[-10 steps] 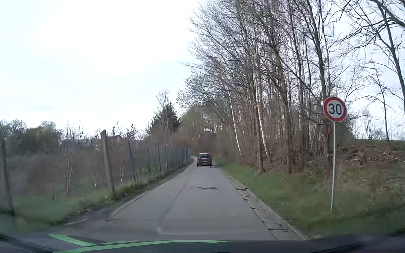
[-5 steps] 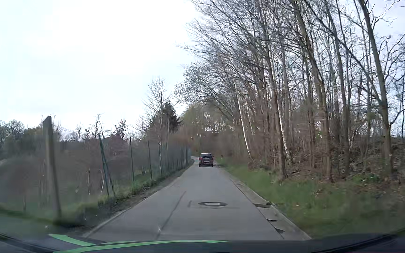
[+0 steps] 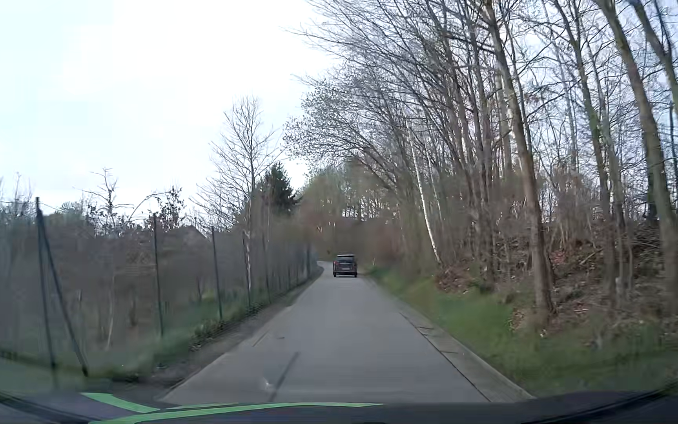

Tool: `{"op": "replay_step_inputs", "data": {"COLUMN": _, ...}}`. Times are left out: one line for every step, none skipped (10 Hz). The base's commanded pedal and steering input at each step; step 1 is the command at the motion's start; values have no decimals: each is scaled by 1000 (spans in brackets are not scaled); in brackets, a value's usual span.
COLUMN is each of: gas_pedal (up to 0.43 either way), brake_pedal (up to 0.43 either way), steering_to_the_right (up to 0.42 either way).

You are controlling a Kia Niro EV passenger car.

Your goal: Follow the waypoints while adhering to traffic rules and regulations

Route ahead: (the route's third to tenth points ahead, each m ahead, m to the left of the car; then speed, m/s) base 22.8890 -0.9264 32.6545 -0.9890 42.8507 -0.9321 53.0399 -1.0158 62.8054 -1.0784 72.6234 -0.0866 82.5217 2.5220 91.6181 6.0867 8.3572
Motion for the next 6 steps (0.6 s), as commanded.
{"op": "replay_step_inputs", "data": {"gas_pedal": 390, "brake_pedal": 0, "steering_to_the_right": 7}}
{"op": "replay_step_inputs", "data": {"gas_pedal": 390, "brake_pedal": 0, "steering_to_the_right": 8}}
{"op": "replay_step_inputs", "data": {"gas_pedal": 390, "brake_pedal": 0, "steering_to_the_right": 8}}
{"op": "replay_step_inputs", "data": {"gas_pedal": 370, "brake_pedal": 0, "steering_to_the_right": 8}}
{"op": "replay_step_inputs", "data": {"gas_pedal": 370, "brake_pedal": 0, "steering_to_the_right": 9}}
{"op": "replay_step_inputs", "data": {"gas_pedal": 370, "brake_pedal": 0, "steering_to_the_right": 9}}
